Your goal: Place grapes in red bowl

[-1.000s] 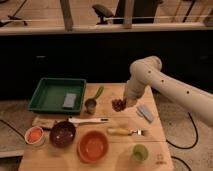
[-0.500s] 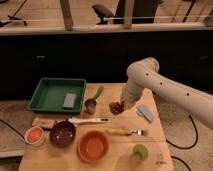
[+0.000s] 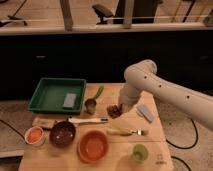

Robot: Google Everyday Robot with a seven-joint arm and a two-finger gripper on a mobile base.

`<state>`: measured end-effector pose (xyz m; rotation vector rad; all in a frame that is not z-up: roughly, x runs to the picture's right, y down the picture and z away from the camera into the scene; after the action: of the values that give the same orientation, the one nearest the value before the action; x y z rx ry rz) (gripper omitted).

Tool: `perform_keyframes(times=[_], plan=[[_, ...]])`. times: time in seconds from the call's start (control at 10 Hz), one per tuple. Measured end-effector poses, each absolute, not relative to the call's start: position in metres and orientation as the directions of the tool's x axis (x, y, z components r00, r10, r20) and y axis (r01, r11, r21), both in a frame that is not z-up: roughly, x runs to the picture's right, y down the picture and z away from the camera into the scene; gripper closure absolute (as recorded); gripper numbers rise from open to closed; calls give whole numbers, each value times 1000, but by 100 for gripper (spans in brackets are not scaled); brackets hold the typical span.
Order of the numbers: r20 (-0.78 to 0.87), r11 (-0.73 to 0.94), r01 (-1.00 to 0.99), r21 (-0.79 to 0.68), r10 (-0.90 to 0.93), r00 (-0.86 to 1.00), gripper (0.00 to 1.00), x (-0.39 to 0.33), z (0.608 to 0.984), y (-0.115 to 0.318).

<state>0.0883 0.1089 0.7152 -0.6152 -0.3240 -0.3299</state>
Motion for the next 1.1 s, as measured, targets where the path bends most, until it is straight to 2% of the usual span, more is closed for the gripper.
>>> perform_keyframes(times=[1.1], plan=[[489, 720, 518, -462, -280, 826, 100, 51, 701, 138]])
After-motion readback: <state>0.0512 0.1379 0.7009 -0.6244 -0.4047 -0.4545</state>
